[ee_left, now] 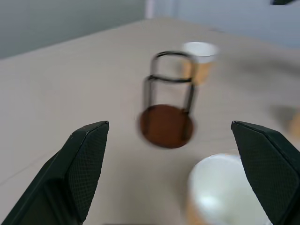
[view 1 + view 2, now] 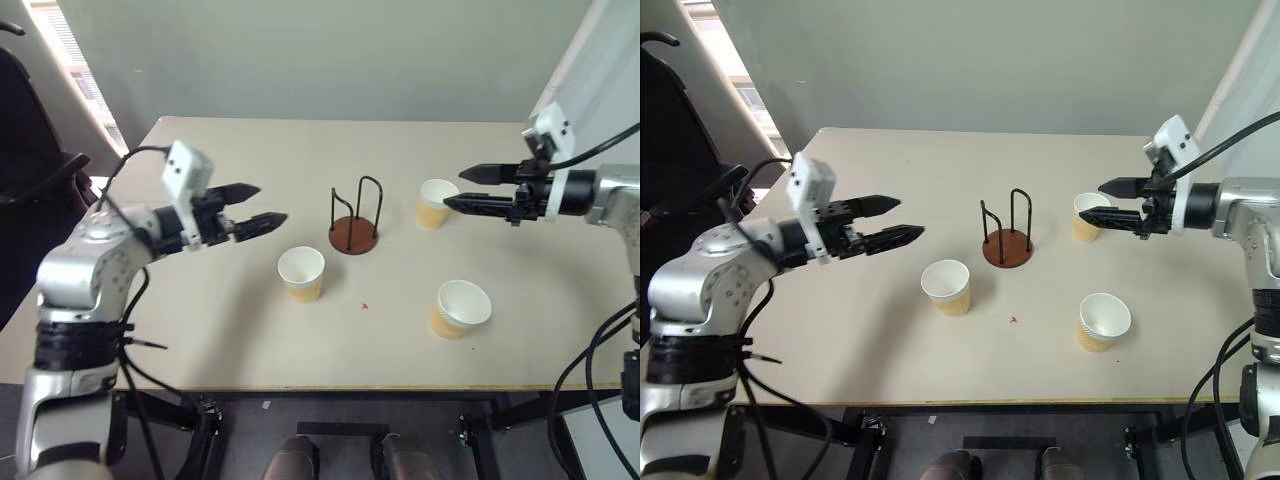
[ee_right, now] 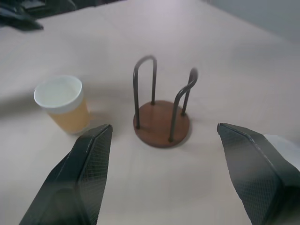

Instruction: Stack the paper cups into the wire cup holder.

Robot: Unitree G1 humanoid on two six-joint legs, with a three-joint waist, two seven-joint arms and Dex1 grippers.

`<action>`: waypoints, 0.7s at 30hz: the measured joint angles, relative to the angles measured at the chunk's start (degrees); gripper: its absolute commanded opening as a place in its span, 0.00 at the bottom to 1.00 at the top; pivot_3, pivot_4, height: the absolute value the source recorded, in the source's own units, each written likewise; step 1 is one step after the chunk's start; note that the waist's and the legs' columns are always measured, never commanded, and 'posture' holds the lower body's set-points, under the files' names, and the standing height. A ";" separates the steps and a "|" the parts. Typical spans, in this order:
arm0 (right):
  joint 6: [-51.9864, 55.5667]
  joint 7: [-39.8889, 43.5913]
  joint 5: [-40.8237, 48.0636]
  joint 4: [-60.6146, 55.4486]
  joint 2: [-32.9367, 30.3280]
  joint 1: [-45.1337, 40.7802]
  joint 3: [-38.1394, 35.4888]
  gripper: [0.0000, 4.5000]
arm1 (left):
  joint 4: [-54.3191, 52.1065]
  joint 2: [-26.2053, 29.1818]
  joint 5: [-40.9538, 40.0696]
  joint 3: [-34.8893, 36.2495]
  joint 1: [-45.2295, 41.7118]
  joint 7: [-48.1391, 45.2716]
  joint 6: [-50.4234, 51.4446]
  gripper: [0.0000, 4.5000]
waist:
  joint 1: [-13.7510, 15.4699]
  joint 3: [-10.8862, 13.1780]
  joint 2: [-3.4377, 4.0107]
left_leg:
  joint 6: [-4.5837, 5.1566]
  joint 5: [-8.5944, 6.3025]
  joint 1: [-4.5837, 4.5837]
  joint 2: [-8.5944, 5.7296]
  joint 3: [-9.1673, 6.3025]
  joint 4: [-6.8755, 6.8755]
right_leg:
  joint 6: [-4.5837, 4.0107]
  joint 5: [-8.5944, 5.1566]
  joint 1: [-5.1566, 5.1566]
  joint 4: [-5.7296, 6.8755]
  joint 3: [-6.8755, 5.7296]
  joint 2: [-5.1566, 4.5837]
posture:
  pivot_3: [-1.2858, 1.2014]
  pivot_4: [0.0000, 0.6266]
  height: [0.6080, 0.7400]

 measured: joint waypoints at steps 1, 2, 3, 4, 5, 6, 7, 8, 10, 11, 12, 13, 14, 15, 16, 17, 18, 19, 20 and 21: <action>1.10 -0.39 0.64 -1.54 -0.73 0.46 -0.78 0.82 | 1.13 -1.57 0.53 -1.71 -1.97 0.17 0.51 1.00 | 0.00 0.00 0.00 | -0.02 0.01 0.01 0.00 0.00 0.01 | 0.02 0.01 0.01 0.00 0.00 0.00 | 0.52 0.24 1.00; 1.75 -0.73 1.15 -2.60 -1.07 0.77 -1.15 0.82 | 2.09 -2.81 1.28 -2.90 -3.17 0.31 0.54 1.00 | 0.02 0.00 0.00 | -0.02 0.01 0.01 0.00 0.00 0.01 | 0.03 0.02 0.02 0.00 0.00 0.00 | 0.52 0.24 1.00; 2.55 -1.42 1.74 -3.83 -1.12 1.16 -1.82 0.82 | 3.47 -4.37 2.25 -4.46 -4.43 0.62 0.53 1.00 | 0.03 0.00 0.00 | -0.02 0.02 0.03 0.00 0.00 0.04 | 0.05 0.02 0.05 0.00 0.00 0.00 | 0.52 0.24 1.00; 3.06 -1.95 2.33 -4.64 -1.13 1.40 -2.29 0.82 | 4.42 -5.47 3.03 -5.87 -5.12 1.13 0.53 1.00 | 0.02 0.00 0.00 | -0.02 0.03 0.02 0.00 0.00 0.05 | 0.09 0.05 0.05 -0.01 0.01 0.00 | 0.52 0.24 1.00; 3.62 -2.62 2.73 -5.20 -1.19 1.84 -2.87 0.82 | 5.62 -6.86 4.17 -7.35 -5.80 1.68 0.53 1.00 | 0.03 0.00 -0.01 | -0.01 0.03 0.02 0.00 0.00 0.07 | 0.14 0.08 0.08 -0.03 0.01 0.00 | 0.52 0.24 1.00; 3.97 -3.08 3.01 -5.51 -1.36 2.28 -3.22 0.82 | 6.62 -8.07 5.11 -8.40 -6.22 2.13 0.49 1.00 | 0.03 0.01 -0.01 | -0.01 0.03 0.01 0.00 0.01 0.09 | 0.18 0.10 0.08 -0.05 0.02 0.00 | 0.52 0.24 1.00; 4.19 -3.38 3.32 -5.65 -1.47 2.66 -3.32 0.82 | 7.63 -9.11 6.03 -9.44 -6.67 2.65 0.46 1.00 | 0.02 0.02 -0.03 | -0.01 0.04 0.00 0.00 0.01 0.10 | 0.20 0.11 0.08 -0.06 0.03 -0.01 | 0.52 0.24 1.00; 4.32 -3.62 3.43 -5.77 -1.54 2.89 -3.34 0.82 | 8.13 -9.74 6.63 -9.84 -6.83 2.83 0.31 1.00 | -0.11 0.02 -0.03 | 0.01 0.05 0.00 0.00 0.02 0.10 | 0.23 0.12 0.08 -0.08 0.04 0.00 | 0.52 0.24 1.00; 4.79 -4.01 3.88 -6.14 -2.12 3.42 -3.62 0.82 | 8.90 -11.17 8.03 -10.67 -7.28 3.22 -0.76 1.00 | -0.11 0.02 -0.03 | 0.04 0.10 0.00 -0.01 0.04 0.10 | 0.26 0.11 0.08 -0.08 0.05 0.00 | 0.52 0.24 1.00; 5.28 -4.31 4.31 -6.71 -2.38 3.64 -3.85 0.82 | 9.67 -12.11 8.97 -11.07 -7.69 3.69 -1.43 1.00 | -0.04 0.02 -0.03 | -0.02 0.15 0.00 0.00 0.04 0.09 | 0.28 0.10 0.09 -0.08 0.04 0.00 | 0.52 0.24 1.00; 5.68 -4.50 4.77 -7.45 -2.53 3.71 -4.13 0.82 | 10.67 -13.05 9.84 -11.45 -8.06 4.12 -2.20 1.00 | 0.02 0.02 -0.03 | -0.12 0.22 0.00 -0.01 0.04 0.09 | 0.29 0.10 0.09 -0.08 0.04 0.00 | 0.52 0.24 1.00; 6.01 -4.69 5.13 -7.99 -2.78 3.85 -4.35 0.82 | 11.40 -13.66 10.51 -11.64 -8.34 4.39 -2.66 1.00 | 0.04 0.02 -0.03 | -0.12 0.23 0.00 -0.01 0.04 0.09 | 0.30 0.10 0.09 -0.08 0.04 0.00 | 0.52 0.24 1.00; 6.28 -4.86 5.57 -8.55 -3.05 3.96 -4.64 0.82 | 12.51 -14.49 11.32 -11.69 -8.69 4.90 -3.28 1.00 | 0.09 0.02 -0.03 | -0.12 0.23 0.00 -0.01 0.05 0.10 | 0.33 0.09 0.11 -0.09 0.04 0.00 | 0.52 0.24 1.00; 6.36 -4.90 5.79 -8.79 -3.25 4.01 -4.71 0.82 | 13.11 -14.92 11.67 -11.69 -8.87 5.12 -3.45 1.00 | 0.10 0.02 -0.03 | -0.11 0.23 0.00 -0.02 0.05 0.10 | 0.35 0.09 0.11 -0.10 0.04 0.00 | 0.52 0.24 1.00; 6.45 -5.08 6.11 -8.90 -3.50 4.12 -4.81 0.82 | 13.93 -15.44 12.06 -11.69 -9.16 5.19 -3.59 1.00 | 0.13 0.02 -0.04 | -0.11 0.23 0.00 -0.02 0.05 0.11 | 0.38 0.11 0.14 -0.13 0.05 0.00 | 0.52 0.24 1.00; 6.52 -5.29 6.28 -8.94 -3.67 4.21 -4.85 0.82 | 14.87 -16.01 12.48 -11.69 -9.55 5.21 -3.61 1.00 | 0.18 0.02 -0.03 | -0.10 0.24 0.00 -0.03 0.05 0.11 | 0.42 0.13 0.16 -0.16 0.05 0.00 | 0.52 0.24 1.00; 6.60 -5.39 6.60 -9.01 -3.74 4.30 -4.86 0.82 | 15.46 -16.46 12.72 -11.69 -9.85 5.18 -3.63 1.00 | 0.22 0.02 -0.04 | -0.09 0.25 -0.01 -0.03 0.05 0.12 | 0.45 0.15 0.17 -0.21 0.06 0.00 | 0.52 0.24 1.00; 6.71 -5.52 6.71 -9.09 -3.80 4.38 -4.87 0.82 | 16.12 -16.94 12.86 -11.69 -10.21 5.15 -3.68 1.00 | 0.25 0.02 -0.04 | -0.09 0.25 -0.01 -0.03 0.05 0.12 | 0.48 0.16 0.19 -0.26 0.06 0.00 | 0.52 0.24 1.00; 6.81 -5.68 6.82 -9.17 -3.81 4.39 -4.87 0.82 | 16.67 -17.29 12.93 -11.69 -10.52 5.10 -3.77 1.00 | 0.30 0.02 -0.03 | -0.08 0.26 -0.02 -0.03 0.05 0.12 | 0.51 0.18 0.22 -0.33 0.06 0.00 | 0.52 0.24 1.00; 6.94 -5.82 6.96 -9.27 -3.87 4.40 -4.87 0.82 | 17.30 -17.52 13.05 -11.69 -10.79 5.01 -3.92 1.00 | 0.33 0.02 -0.03 | -0.07 0.26 -0.02 -0.03 0.05 0.12 | 0.52 0.19 0.24 -0.37 0.06 0.00 | 0.52 0.24 1.00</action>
